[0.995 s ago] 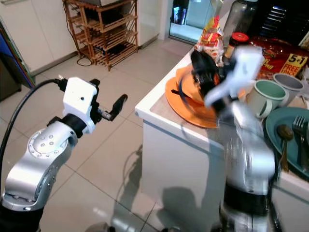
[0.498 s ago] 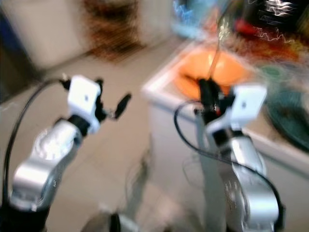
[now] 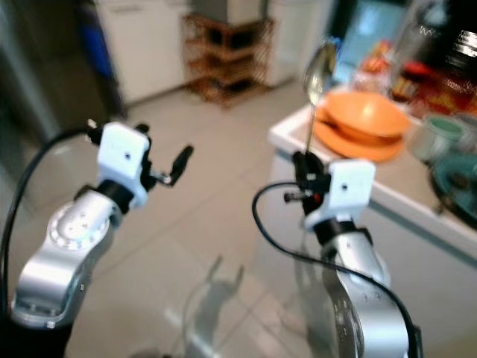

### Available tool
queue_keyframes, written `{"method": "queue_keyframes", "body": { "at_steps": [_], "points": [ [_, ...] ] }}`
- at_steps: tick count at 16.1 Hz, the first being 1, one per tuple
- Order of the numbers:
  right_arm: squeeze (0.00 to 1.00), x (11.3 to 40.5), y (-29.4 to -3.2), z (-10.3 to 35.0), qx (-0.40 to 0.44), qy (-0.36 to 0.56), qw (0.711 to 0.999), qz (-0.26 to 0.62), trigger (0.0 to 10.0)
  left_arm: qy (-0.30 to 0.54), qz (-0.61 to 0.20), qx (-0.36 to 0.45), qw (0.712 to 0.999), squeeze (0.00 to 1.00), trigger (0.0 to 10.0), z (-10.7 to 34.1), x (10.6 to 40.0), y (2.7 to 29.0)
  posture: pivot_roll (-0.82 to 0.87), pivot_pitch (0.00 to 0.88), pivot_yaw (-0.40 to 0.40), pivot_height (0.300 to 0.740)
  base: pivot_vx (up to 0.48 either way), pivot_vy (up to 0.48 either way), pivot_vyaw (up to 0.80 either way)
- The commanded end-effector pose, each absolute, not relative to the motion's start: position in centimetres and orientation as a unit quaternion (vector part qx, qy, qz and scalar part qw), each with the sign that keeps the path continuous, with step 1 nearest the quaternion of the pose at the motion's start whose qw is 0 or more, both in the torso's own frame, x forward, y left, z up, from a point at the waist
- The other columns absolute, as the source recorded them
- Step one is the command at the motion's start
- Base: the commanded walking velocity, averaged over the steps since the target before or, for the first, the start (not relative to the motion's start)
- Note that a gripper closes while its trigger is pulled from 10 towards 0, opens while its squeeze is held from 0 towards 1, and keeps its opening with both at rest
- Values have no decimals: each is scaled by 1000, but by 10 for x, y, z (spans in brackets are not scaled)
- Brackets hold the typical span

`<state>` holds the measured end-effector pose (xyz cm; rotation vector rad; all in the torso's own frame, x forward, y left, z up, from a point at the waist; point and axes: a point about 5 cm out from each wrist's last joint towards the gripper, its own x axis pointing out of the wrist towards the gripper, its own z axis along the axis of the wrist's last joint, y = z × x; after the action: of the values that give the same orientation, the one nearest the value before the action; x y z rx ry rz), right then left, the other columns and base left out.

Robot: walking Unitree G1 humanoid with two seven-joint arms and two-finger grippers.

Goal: Setting the table

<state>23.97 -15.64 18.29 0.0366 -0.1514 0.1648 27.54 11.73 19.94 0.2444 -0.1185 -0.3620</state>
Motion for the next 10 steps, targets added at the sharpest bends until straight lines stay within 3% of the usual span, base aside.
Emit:
{"method": "queue_keyframes", "body": {
  "at_steps": [1, 10],
  "points": [
    [0, 241, -160, 181, 8, -74, 995, 73, 10000, -48, -190, 125, 973, 0, 10000, 193, 276, 113, 30, 41, -20, 740, 0, -281, 0],
    [0, 212, -165, 145, -1, -63, 991, 115, 10000, -31, -211, 133, 968, 0, 10000, 178, 269, 113, 20, 28, -18, 740, 0, -281, 0]
  ]
}}
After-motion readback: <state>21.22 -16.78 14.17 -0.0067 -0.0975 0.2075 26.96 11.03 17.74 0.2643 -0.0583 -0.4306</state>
